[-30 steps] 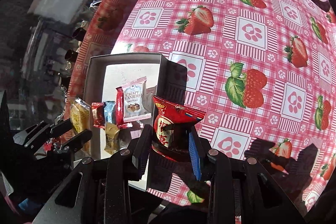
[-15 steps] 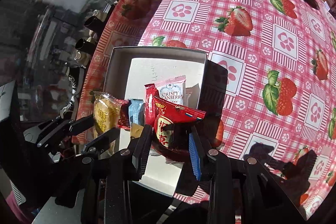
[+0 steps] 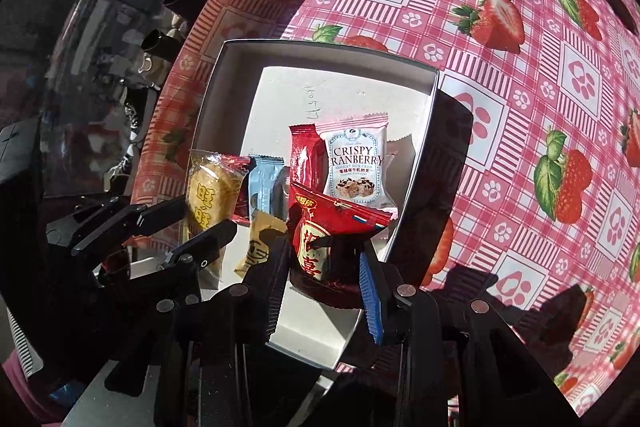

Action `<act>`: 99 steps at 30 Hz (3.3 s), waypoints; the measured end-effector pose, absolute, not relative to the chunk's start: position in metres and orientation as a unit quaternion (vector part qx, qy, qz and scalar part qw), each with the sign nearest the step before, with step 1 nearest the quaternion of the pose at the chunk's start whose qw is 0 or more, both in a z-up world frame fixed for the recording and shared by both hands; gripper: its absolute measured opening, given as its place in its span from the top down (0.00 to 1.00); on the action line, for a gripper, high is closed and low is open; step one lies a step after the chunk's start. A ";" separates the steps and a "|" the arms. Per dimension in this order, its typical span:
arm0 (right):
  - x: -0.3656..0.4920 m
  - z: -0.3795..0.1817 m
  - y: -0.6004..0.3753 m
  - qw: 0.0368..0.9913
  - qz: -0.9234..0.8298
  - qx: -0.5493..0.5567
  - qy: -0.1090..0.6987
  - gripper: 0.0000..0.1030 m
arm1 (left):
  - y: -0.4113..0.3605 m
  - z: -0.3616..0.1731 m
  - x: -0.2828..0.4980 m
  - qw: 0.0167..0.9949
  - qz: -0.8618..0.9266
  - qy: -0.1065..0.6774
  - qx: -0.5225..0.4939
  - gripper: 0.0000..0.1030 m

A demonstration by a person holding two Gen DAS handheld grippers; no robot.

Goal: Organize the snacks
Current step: 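Lower both snacks into the white box beside the other packets, then open both tools and release the snacks into the box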

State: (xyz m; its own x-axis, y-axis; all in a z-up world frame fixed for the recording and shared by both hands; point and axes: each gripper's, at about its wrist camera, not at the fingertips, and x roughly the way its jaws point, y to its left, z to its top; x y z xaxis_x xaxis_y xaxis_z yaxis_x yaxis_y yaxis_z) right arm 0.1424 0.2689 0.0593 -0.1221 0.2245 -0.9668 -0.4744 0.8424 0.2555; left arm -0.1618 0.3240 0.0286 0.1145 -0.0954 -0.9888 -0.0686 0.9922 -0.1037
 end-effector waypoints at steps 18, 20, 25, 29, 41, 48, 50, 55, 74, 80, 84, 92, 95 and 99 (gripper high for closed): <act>0.144 0.047 0.275 0.641 0.269 -0.094 0.713 0.66 | 0.322 0.022 -0.154 0.734 -0.014 0.677 -0.051 0.61; 0.144 0.046 0.275 0.639 0.269 -0.094 0.714 0.66 | 0.321 0.021 -0.154 0.733 -0.014 0.679 -0.051 0.61; 0.144 0.042 0.275 0.636 0.269 -0.094 0.717 0.65 | 0.320 0.018 -0.153 0.729 -0.015 0.683 -0.049 0.61; 0.144 0.041 0.274 0.634 0.271 -0.092 0.718 0.66 | 0.319 0.017 -0.153 0.727 -0.015 0.685 -0.046 0.61; 0.143 0.036 0.277 0.628 0.272 -0.096 0.723 0.65 | 0.321 0.012 -0.155 0.720 -0.014 0.692 -0.050 0.61; 0.142 0.022 0.286 0.617 0.272 -0.120 0.728 0.66 | 0.320 0.000 -0.156 0.706 -0.015 0.706 -0.044 0.59; 0.143 0.019 0.288 0.617 0.270 -0.120 0.729 0.65 | 0.320 -0.003 -0.157 0.703 -0.013 0.710 -0.044 0.47; 0.143 0.008 0.293 0.609 0.265 -0.129 0.736 0.65 | 0.321 -0.008 -0.157 0.701 -0.001 0.712 -0.044 0.22; 0.154 0.016 0.254 0.644 0.200 -0.153 0.723 0.01 | 0.326 -0.072 -0.142 0.645 0.018 0.759 -0.080 0.09; 0.156 0.023 0.233 0.653 0.196 -0.146 0.717 0.01 | 0.310 -0.083 -0.132 0.642 0.022 0.766 -0.024 0.00; 0.157 0.026 0.224 0.654 0.197 -0.144 0.716 0.01 | 0.310 -0.088 -0.118 0.625 0.023 0.780 -0.025 0.00; 0.150 0.033 0.216 0.656 0.199 -0.141 0.715 0.01 | 0.314 -0.102 -0.089 0.591 0.026 0.806 -0.028 0.00; 0.144 0.042 0.214 0.656 0.200 -0.144 0.713 0.01 | 0.313 -0.111 -0.084 0.586 0.030 0.809 -0.036 0.00; 0.143 0.048 0.207 0.656 0.202 -0.143 0.713 0.01 | 0.312 -0.106 -0.089 0.607 0.030 0.793 -0.040 0.00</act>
